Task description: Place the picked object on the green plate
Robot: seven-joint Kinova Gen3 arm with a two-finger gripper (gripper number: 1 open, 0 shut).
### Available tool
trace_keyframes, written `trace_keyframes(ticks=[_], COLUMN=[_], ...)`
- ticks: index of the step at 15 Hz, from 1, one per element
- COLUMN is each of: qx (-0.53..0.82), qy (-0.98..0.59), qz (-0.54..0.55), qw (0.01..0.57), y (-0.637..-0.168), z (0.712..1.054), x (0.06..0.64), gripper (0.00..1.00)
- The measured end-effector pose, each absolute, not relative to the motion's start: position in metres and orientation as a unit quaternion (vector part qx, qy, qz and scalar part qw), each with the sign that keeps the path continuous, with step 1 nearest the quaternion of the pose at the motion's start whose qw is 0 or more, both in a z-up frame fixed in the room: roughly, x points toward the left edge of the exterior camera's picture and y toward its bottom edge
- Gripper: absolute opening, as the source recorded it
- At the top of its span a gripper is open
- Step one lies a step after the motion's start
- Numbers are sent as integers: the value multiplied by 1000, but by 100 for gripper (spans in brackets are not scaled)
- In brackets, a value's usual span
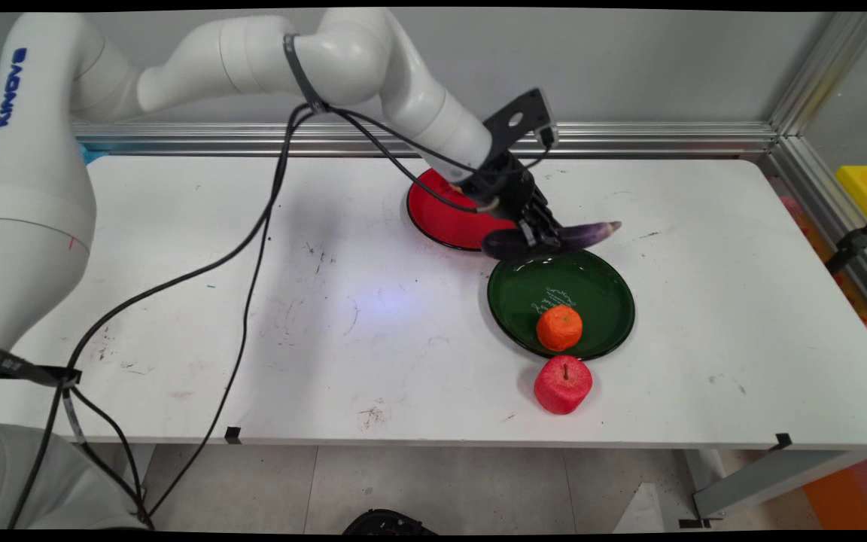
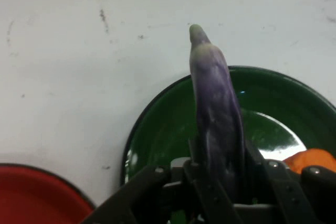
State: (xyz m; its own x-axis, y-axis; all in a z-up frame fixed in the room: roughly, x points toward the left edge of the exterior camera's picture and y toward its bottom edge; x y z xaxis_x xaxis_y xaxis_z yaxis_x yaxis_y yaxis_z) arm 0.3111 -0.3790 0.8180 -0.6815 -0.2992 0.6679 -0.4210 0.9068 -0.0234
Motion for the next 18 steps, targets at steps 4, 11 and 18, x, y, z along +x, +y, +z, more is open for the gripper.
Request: trace_keyframes(ticks=[4, 11, 18], qx=[202, 215, 222], qy=[-911, -907, -903], qz=[87, 89, 97], qw=[349, 351, 354], y=[-372, -369, -375], z=[805, 774, 751], x=[298, 280, 271], gripper=[0, 0, 0])
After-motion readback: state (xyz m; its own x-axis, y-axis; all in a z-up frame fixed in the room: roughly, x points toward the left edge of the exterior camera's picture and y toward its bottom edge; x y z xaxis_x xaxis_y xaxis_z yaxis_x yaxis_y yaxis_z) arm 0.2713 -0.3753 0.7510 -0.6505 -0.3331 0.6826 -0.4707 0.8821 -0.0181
